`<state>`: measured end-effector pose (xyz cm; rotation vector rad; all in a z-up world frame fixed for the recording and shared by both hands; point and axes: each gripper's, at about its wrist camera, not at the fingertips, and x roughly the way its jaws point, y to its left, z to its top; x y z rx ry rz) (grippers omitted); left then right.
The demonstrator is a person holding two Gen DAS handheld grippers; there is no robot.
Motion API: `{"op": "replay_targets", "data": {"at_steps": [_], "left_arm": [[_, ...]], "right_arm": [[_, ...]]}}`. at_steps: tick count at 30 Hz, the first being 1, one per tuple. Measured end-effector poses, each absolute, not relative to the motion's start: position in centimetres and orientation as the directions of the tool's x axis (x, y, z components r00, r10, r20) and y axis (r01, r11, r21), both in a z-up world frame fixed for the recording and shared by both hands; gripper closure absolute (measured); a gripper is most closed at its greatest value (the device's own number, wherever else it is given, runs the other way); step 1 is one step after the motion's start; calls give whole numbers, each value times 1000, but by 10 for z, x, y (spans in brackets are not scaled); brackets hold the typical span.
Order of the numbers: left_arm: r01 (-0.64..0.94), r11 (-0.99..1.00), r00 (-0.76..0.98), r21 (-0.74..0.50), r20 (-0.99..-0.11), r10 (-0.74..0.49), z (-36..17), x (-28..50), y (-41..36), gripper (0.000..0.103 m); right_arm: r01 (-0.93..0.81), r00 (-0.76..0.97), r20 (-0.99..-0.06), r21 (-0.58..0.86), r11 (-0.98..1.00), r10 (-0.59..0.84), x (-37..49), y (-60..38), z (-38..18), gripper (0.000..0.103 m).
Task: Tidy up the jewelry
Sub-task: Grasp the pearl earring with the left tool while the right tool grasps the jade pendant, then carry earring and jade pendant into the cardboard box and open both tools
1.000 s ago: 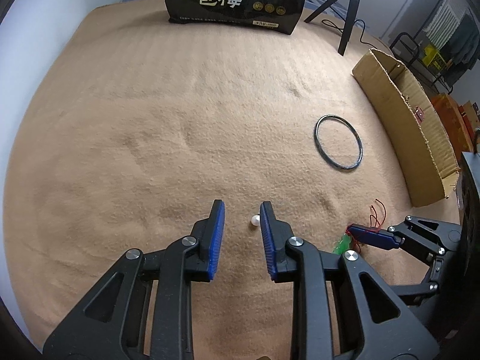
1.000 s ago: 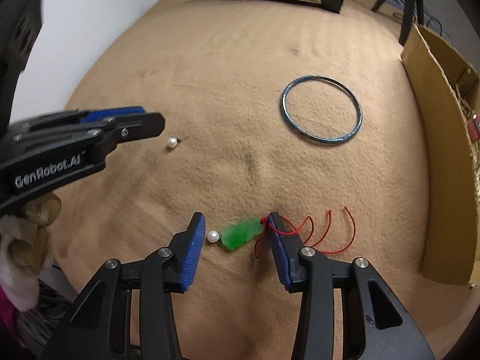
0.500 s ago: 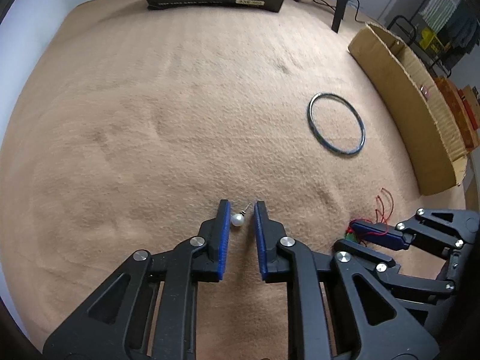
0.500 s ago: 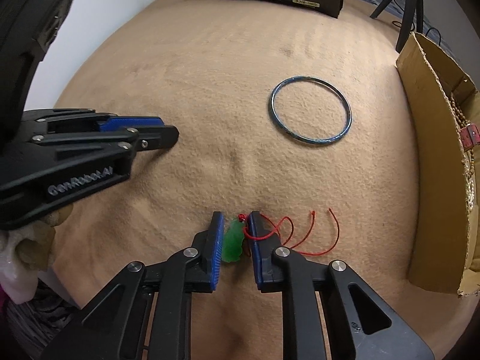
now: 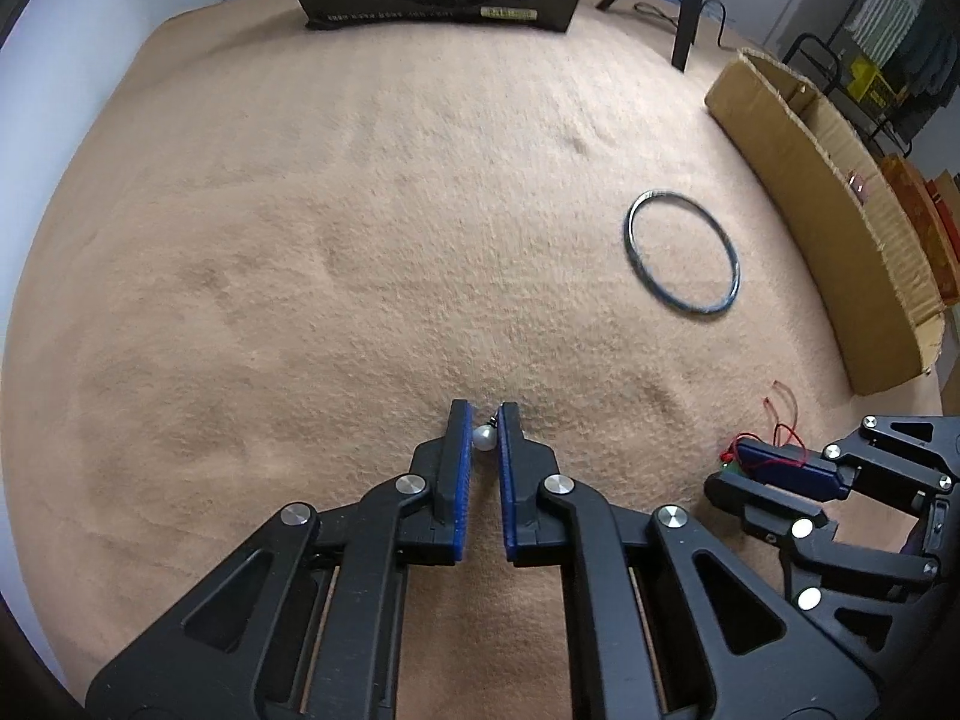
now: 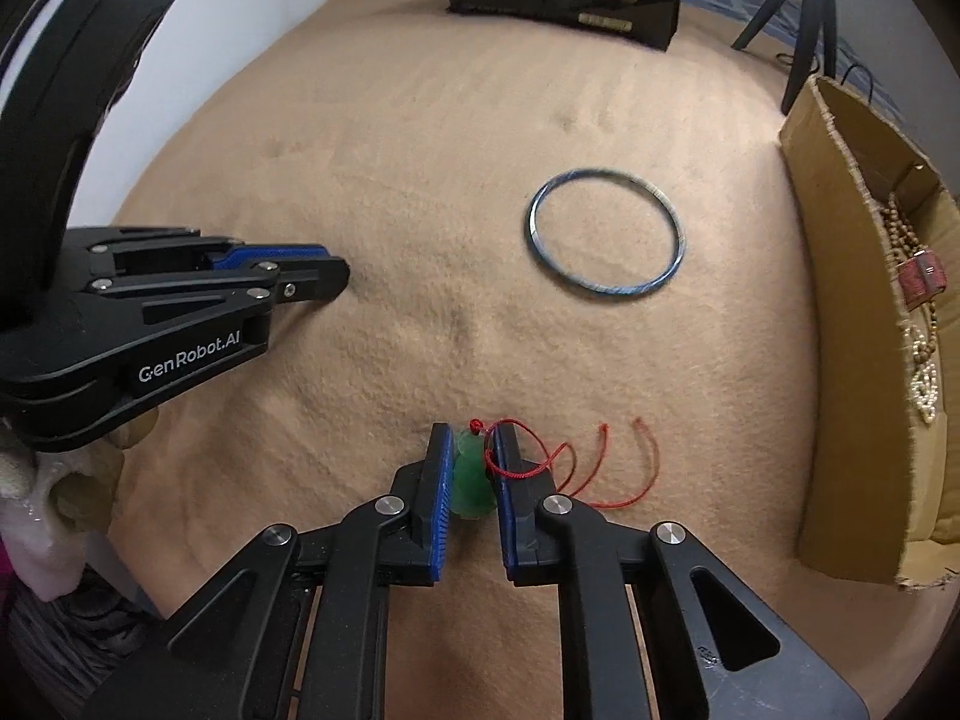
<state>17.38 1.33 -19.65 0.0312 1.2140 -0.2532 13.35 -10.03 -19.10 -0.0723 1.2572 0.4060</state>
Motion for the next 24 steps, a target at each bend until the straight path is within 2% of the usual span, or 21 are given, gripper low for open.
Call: {"op": "replay_targets", "data": {"at_steps": [12,24], "left_arm": [[179,957,427,-229,-858,-285,-131,166,28,96],[226,926,492,-301,-785,-375,-82,162,0,97]], "right_arm": [[-312,396,-863,195,930,314,128,-130,-121,91],[-250,545,-769,232,940,334,127,-181,-58,91]]}}
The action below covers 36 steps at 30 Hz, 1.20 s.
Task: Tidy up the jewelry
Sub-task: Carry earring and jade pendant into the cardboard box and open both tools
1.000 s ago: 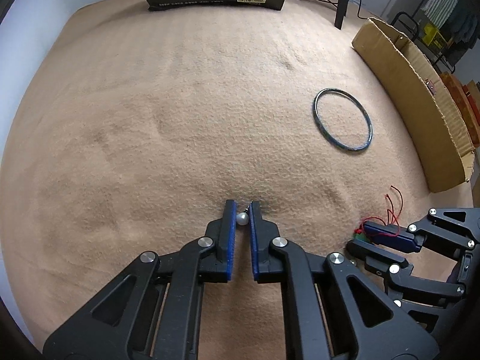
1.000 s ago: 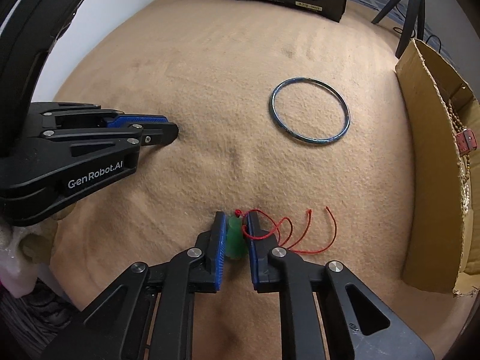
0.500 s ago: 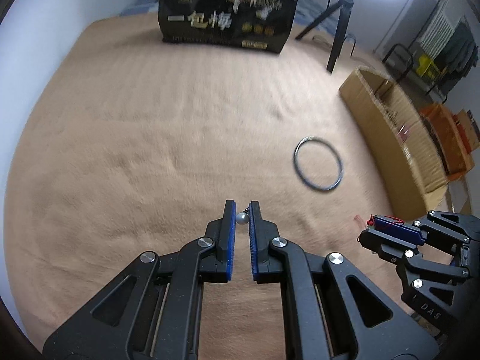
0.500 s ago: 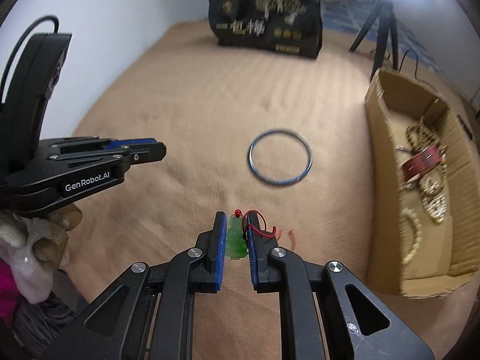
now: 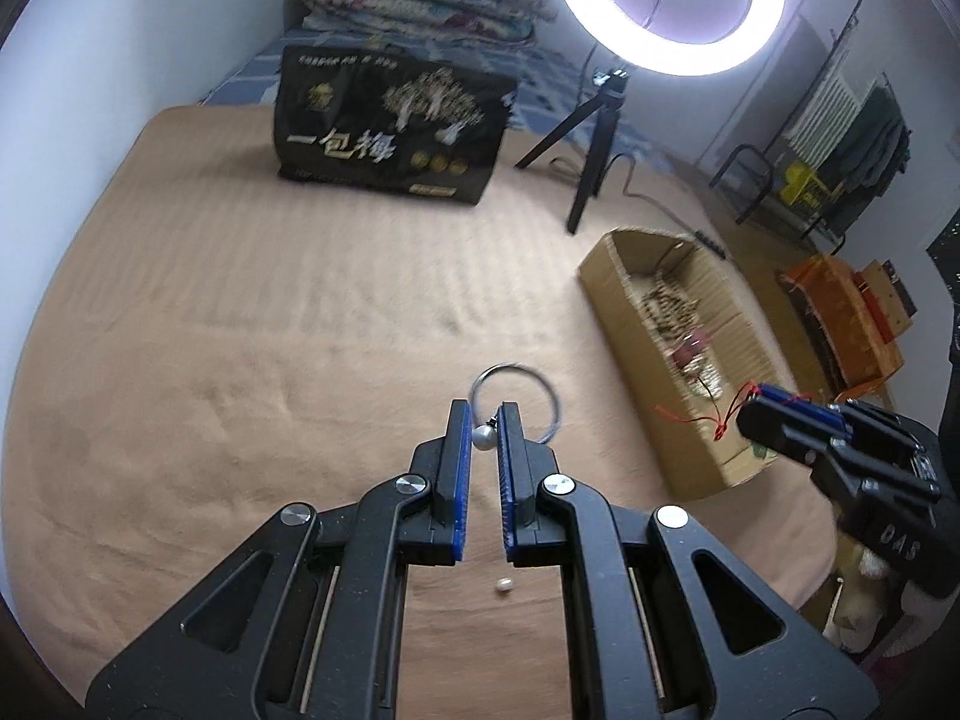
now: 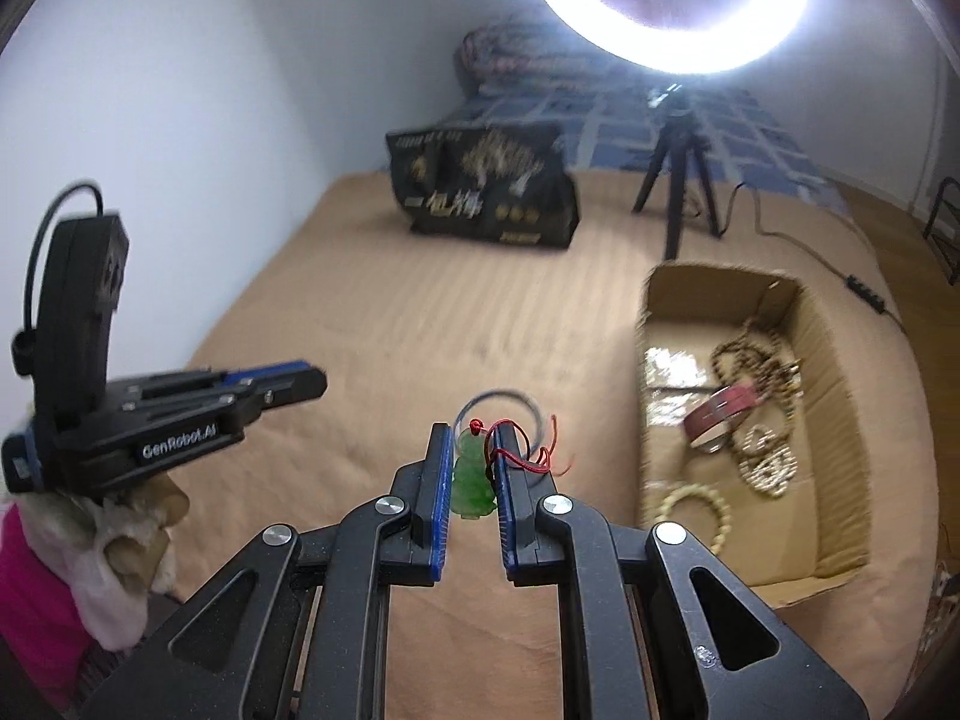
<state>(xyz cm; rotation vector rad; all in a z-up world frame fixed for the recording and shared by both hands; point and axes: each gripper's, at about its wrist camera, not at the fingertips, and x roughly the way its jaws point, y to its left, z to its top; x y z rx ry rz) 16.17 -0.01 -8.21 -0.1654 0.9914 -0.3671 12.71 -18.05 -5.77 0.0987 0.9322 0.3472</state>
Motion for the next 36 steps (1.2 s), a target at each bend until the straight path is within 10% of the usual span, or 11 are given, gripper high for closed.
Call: {"op": "replay_targets", "data": {"at_steps": [36], "left_arm": [[416,842,389,-345,-769,-507,-84,163,-169,97]], "right_arm": [[46,568,-803,252,966,182,153,-347,-80,91]]}}
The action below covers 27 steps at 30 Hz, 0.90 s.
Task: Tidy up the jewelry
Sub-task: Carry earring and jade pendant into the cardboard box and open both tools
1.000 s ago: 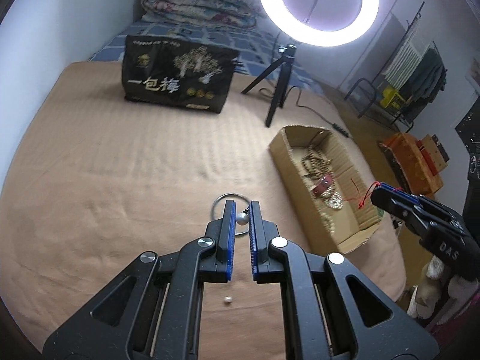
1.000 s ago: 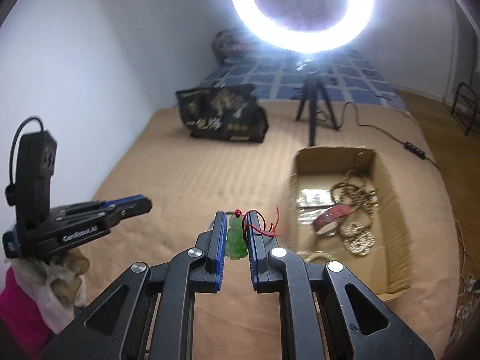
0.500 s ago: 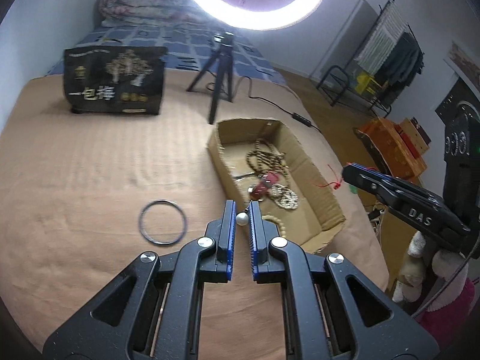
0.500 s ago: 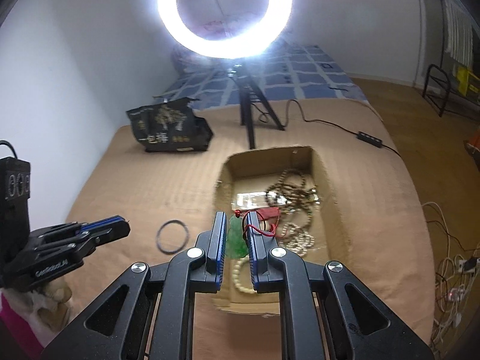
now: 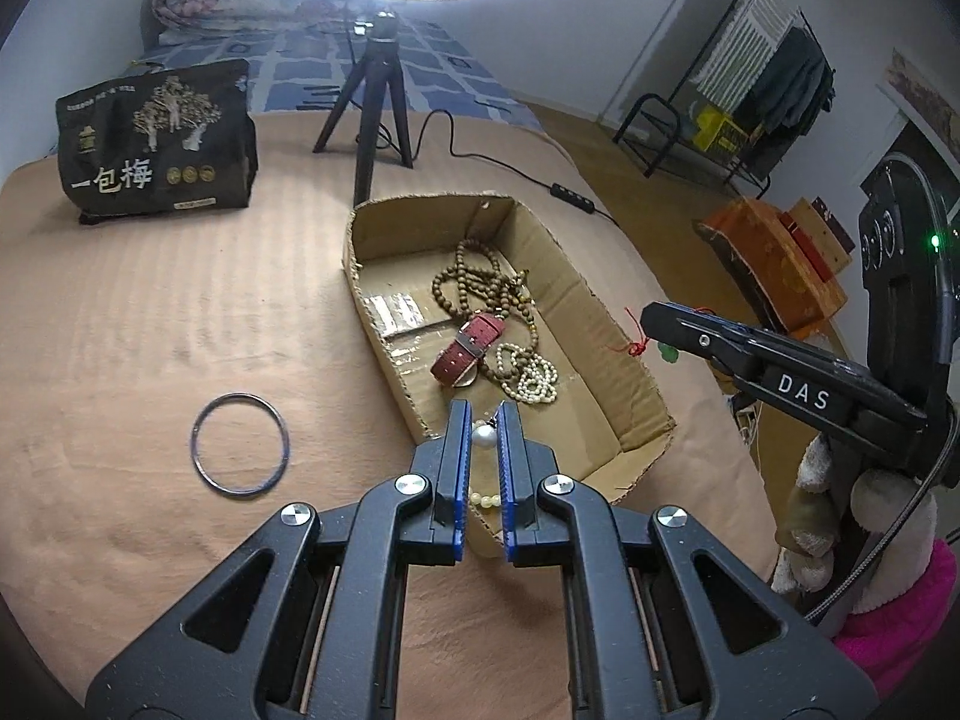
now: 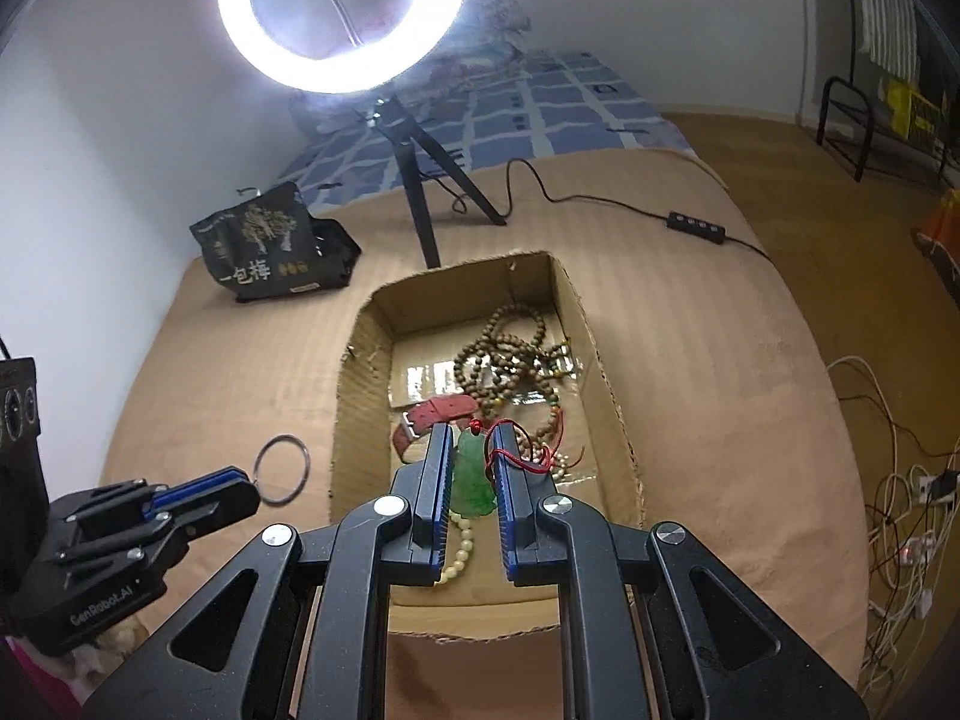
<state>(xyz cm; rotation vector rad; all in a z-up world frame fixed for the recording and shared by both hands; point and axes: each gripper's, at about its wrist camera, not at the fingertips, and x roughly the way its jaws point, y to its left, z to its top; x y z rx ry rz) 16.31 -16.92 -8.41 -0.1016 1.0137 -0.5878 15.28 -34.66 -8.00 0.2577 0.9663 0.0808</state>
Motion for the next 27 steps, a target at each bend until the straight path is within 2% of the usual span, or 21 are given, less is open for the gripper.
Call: {"op": "replay_targets", "data": {"at_steps": [24,25,26,27], "left_arm": [[453,843,336,-292,-820,-464,-113,164,-205,96],[450,844,335,-290,-822,-461,-114,165,-206,92],[448,845,333,-291,-823,-460,-114,165,-205,79],[445,846,333,-294,-823,-461,-114,166,-205,73]], "right_arm": [[78,504,-846,243,967,172,166,-355,-112,91],[78,504,-847,242,967,171,166,-355,-112,88],[78,503,-847,240,968,170,166,-355,-112,82],[76,503,-848,237,969,168,166,-354,-112,77]]}}
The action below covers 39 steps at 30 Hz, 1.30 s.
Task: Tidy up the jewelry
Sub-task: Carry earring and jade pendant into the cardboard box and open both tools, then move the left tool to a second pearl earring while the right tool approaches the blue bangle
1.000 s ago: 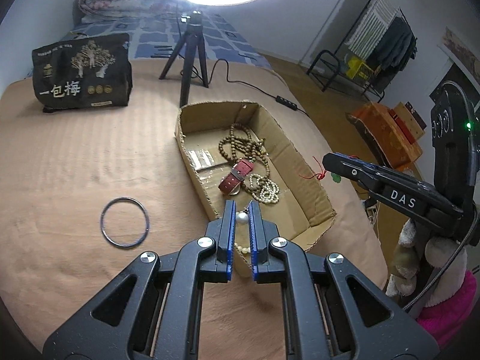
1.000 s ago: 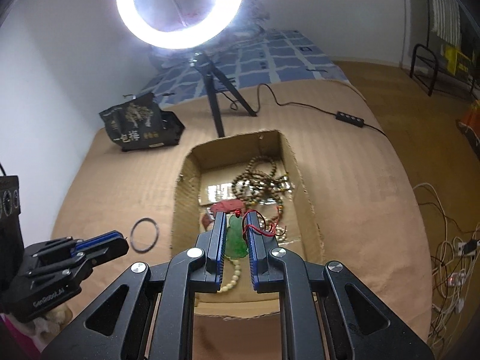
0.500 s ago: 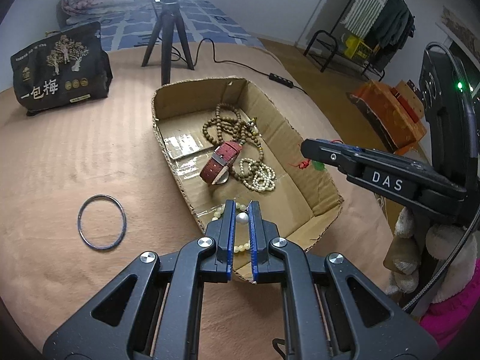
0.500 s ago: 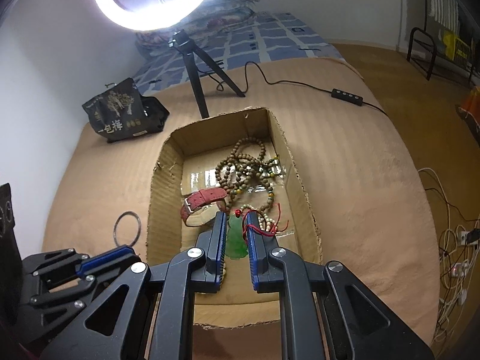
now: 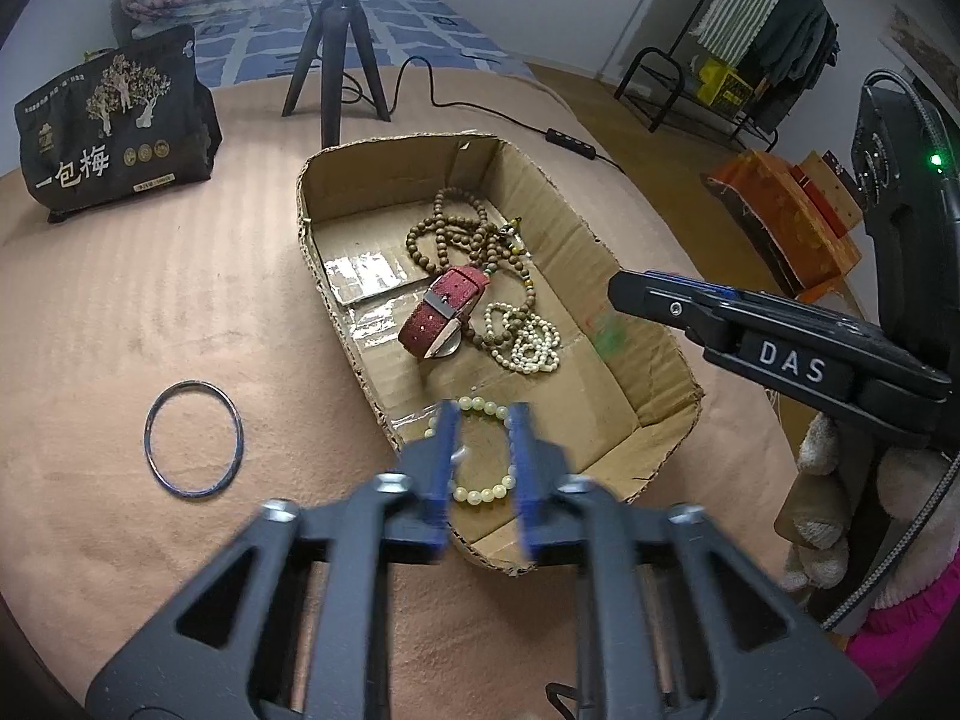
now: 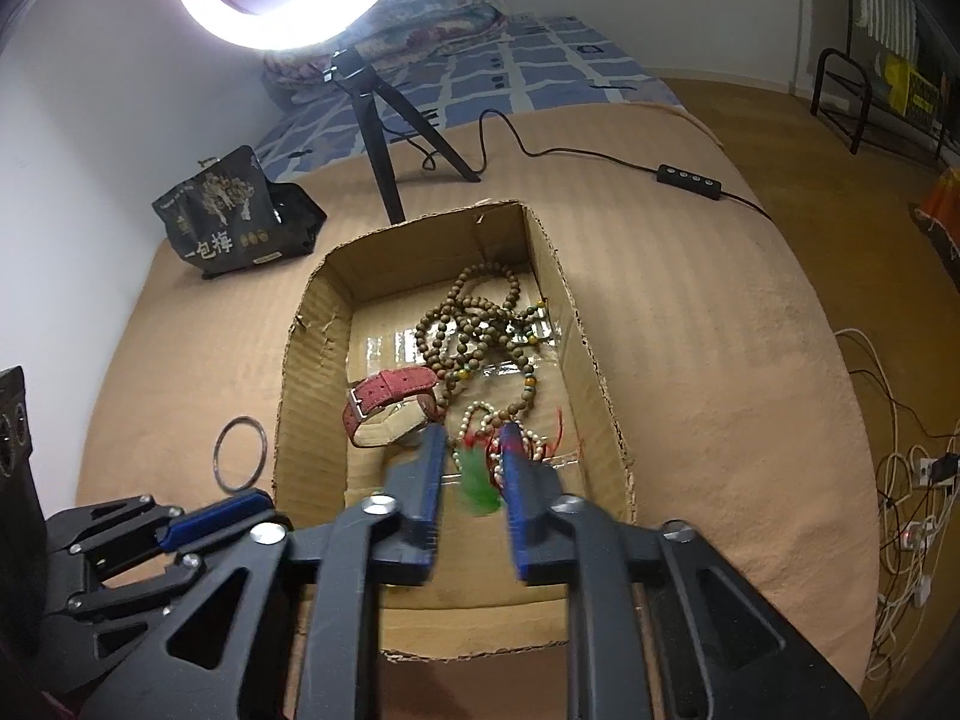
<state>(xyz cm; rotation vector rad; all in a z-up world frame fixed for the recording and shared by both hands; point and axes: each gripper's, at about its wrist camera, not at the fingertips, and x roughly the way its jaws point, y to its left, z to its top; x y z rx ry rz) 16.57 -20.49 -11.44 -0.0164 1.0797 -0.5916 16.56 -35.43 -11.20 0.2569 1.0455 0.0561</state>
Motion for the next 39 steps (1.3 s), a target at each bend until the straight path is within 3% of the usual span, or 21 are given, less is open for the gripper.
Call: {"op": "replay_targets", "data": {"at_steps": [1,2,3,21,23,24,26,30,34,39], "left_arm": [[441,847,335,-297,-821,-462,-114,166,-204,66],[441,846,334,-299,-821,-464,-114,166,-204,66],[441,847,334,-298,-821,-463,-114,166,-204,66],[441,854,349,-275,-825,-446,-107,163,-189,66],[439,858,354,-265,-827,-436,-107,163,-185,66],[435,863,361,-255,-829,-427,-107,164,-180,65],[423,871,371,-249,-830,-417,-106,165,-171,52],[404,885,396,-230,-829,-396,-103,168,-153,50],[380,900,421,-213,-827,-373,-102,172,-133,37],[347,920,431,-183,-840,-330,-108,179,-111,36]], "right_arm": [[76,505,-848,230,970,161,165,-354,-111,65],[77,508,-848,222,972,153,165,-353,-110,54],[79,514,-846,209,975,140,164,-352,-109,52],[98,553,-825,208,973,120,156,-355,-90,51],[102,559,-820,214,972,122,154,-355,-87,43],[101,564,-817,218,971,125,153,-355,-86,40],[97,576,-807,223,970,128,151,-353,-83,38],[80,589,-795,234,969,143,148,-348,-78,37],[54,606,-779,241,969,160,144,-338,-75,32],[4,618,-760,257,966,199,137,-319,-69,32]]}}
